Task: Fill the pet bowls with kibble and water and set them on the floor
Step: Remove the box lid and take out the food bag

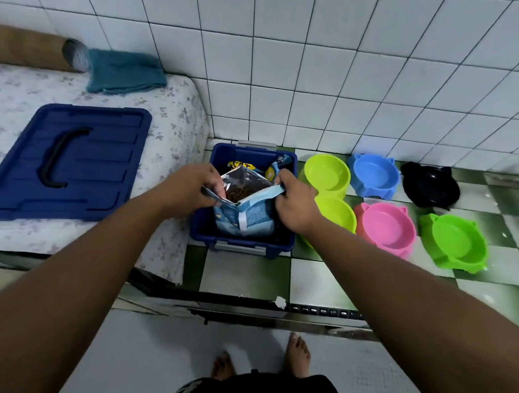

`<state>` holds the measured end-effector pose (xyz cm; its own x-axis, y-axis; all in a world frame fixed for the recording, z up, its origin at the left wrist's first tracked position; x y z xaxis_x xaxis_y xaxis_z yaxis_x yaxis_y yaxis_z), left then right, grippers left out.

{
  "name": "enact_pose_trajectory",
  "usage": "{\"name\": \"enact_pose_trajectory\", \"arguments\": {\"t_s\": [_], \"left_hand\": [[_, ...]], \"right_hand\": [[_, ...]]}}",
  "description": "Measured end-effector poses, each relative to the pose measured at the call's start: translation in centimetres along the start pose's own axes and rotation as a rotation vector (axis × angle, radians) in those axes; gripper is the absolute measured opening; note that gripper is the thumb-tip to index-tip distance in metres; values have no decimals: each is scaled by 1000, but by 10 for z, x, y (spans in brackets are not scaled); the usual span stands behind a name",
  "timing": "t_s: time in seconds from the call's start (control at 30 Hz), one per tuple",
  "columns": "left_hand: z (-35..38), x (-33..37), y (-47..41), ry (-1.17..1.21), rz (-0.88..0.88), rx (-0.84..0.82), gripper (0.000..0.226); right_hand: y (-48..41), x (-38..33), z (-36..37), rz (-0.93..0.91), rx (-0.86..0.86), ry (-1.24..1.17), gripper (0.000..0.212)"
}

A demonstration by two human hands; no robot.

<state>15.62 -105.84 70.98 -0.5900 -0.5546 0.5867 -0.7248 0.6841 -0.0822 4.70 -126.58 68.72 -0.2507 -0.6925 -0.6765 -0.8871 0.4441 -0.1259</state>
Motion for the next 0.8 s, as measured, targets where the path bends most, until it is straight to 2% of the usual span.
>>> {"name": "enact_pose_trajectory", "arguments": {"t_s": [0.13,0.23,0.43,0.63,0.7,0.8], "left_hand": [[-5,0,7,55,-9,103,29],[-9,2,13,133,-25,180,28],[-24,15,17,270,0,319,30],[-35,35,13,713,-131,513,31],[-36,47,6,785,-145,567,30],[-36,67,-6,885,-108,620,42]], "right_hand": [[14,-3,1,74,117,-277,24],[20,-8,4,121,229,-338,15],[18,-25,2,153,433,-459,15],[6,-58,-26,131,619,-568,12],[-3,-69,-44,119,658,-568,9],[-17,-80,-77,103,707,-546,10]]}}
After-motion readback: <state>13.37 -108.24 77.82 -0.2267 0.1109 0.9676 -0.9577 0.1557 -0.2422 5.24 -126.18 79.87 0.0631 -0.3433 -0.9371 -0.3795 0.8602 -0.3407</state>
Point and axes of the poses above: each hand's wrist, its own y-axis away from the middle knuckle, its own z-axis out of the palm, x = y × z, the point moved 3 cm from there along -y, towards the middle knuckle, and after that the axes turned 12 degrees about x, right-handed, at the moved point
